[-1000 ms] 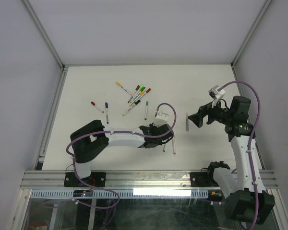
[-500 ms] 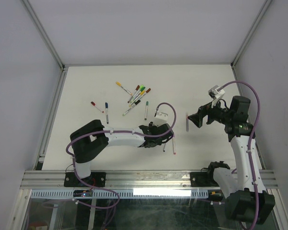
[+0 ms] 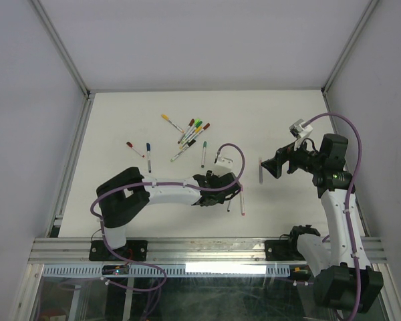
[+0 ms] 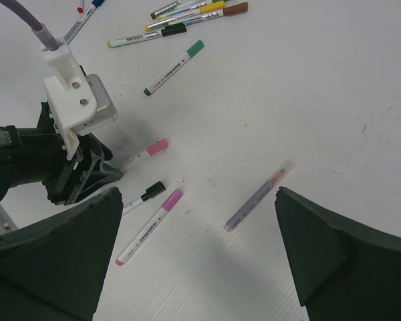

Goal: Open the pen caps
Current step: Pick up the pen from the center of the board.

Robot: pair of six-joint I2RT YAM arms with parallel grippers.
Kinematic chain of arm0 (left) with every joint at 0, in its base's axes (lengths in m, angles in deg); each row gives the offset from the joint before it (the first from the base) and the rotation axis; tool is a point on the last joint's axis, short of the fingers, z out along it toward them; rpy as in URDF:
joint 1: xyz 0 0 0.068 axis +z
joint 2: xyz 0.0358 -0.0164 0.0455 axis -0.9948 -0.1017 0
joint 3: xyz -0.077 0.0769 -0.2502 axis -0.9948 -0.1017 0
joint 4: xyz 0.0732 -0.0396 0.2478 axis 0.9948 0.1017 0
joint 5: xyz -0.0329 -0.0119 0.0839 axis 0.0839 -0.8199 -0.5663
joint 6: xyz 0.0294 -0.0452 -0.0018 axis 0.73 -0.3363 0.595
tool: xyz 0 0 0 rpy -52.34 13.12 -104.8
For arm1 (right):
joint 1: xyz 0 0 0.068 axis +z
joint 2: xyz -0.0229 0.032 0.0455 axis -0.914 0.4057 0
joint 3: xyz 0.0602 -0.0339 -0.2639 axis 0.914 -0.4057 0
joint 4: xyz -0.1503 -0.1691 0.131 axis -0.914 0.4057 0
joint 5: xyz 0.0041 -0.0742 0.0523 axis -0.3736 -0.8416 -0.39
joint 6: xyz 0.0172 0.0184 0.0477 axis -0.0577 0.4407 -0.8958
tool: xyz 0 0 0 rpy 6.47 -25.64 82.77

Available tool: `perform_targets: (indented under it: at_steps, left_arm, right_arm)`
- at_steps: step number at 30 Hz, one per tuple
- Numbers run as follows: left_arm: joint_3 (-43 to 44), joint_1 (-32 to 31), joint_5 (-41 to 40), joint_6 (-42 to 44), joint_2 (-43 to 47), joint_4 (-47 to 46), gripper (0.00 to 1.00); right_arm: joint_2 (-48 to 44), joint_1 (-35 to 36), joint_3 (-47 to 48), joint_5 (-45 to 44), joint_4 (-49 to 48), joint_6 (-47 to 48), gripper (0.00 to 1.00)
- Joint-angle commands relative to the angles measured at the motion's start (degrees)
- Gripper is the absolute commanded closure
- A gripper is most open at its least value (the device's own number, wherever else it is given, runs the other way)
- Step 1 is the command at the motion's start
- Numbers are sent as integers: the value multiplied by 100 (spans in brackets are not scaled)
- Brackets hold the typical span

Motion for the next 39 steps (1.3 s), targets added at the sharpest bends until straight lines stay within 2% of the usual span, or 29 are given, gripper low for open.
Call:
perform_targets:
  at_steps: [1, 16, 24, 31, 39]
  left_arm:
    - [137, -52, 136, 22, 226, 308, 59]
    - [320, -129, 348, 54, -112, 361, 59]
    - [327, -156, 381, 53, -225, 334, 76]
    - [237, -137, 433, 89, -322, 292, 79]
    - [-89, 50, 714, 168, -94, -25, 96]
  right_arm:
    - [-58, 52, 100, 18, -216, 24, 0]
    - [-72, 51, 101, 30, -218, 33, 0]
    - [-64, 58, 86, 58, -219, 26, 0]
    - [46, 147, 12, 421, -292, -130, 0]
    - [691, 768, -285, 846, -885, -781, 3]
